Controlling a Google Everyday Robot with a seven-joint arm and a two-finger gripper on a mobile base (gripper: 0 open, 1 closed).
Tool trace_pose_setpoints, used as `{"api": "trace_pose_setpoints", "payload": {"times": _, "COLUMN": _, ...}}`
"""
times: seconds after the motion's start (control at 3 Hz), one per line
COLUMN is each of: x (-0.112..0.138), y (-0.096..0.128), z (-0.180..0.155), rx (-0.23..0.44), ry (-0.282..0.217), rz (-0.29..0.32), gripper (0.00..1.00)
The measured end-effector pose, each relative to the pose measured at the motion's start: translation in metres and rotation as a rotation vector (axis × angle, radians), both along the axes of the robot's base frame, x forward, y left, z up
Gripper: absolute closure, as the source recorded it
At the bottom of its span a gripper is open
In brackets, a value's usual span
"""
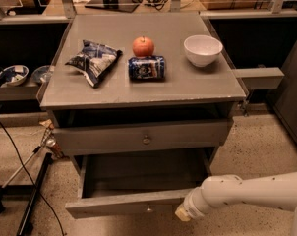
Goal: Close middle drawer
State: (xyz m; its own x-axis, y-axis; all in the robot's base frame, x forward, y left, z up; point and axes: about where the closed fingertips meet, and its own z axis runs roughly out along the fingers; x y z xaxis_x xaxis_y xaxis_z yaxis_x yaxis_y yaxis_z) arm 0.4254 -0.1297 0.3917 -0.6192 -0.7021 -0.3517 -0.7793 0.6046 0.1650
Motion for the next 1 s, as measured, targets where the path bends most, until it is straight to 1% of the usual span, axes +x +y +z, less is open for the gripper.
{"api": "trace_pose_setpoints", "payload": {"times": 0.33, "x": 0.0001, "y": 0.0, "z": 0.0, "rx": 0.0, "ry": 0.0, "rz": 0.0, "gripper": 1.0}}
{"api": "trace_pose_setpoints", "payload": {"times": 0.67, "x": 0.0052, "y": 0.0019, "z": -0.0037, "rx": 0.013, "ry": -0.003, "rz": -0.03, "gripper": 1.0}}
{"api": "trace_pose_setpoints", "payload": {"times": 1.0, "x": 0.0081, "y": 0.0037, "z": -0.003, "rx": 0.014, "ry": -0.01, "rz": -0.033, "gripper": 1.0}}
